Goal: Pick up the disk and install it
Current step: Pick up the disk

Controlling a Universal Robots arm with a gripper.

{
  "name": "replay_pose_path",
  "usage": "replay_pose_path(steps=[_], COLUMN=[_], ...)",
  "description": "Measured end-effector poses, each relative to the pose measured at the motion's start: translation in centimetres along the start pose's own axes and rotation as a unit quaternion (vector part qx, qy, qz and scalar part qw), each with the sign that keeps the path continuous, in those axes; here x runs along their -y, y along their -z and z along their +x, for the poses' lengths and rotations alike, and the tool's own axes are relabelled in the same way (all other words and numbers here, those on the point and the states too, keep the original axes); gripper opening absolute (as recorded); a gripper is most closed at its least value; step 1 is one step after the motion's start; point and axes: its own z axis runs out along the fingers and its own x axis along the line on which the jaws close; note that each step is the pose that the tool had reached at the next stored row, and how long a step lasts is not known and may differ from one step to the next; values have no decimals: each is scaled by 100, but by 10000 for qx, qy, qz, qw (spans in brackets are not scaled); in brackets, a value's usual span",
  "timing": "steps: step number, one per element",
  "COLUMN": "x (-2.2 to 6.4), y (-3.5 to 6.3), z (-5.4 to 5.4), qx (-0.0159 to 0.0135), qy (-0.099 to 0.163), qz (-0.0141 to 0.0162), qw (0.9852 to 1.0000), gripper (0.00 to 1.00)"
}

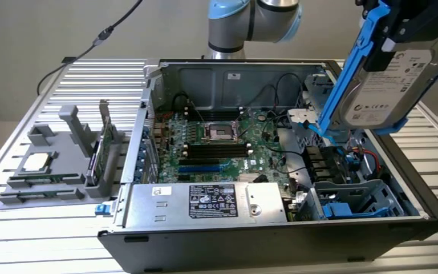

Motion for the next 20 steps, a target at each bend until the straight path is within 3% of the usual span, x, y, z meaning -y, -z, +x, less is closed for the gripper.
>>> replay_pose_path(steps=[5, 12, 20], x=[42, 37, 33], y=[-5, -16, -53], z=[80, 239, 350], qx=[-2, -4, -6], qy=[-5, -25, -95], qz=[0, 0, 1], qw=[10000, 10000, 10000], gripper=[33, 33, 33])
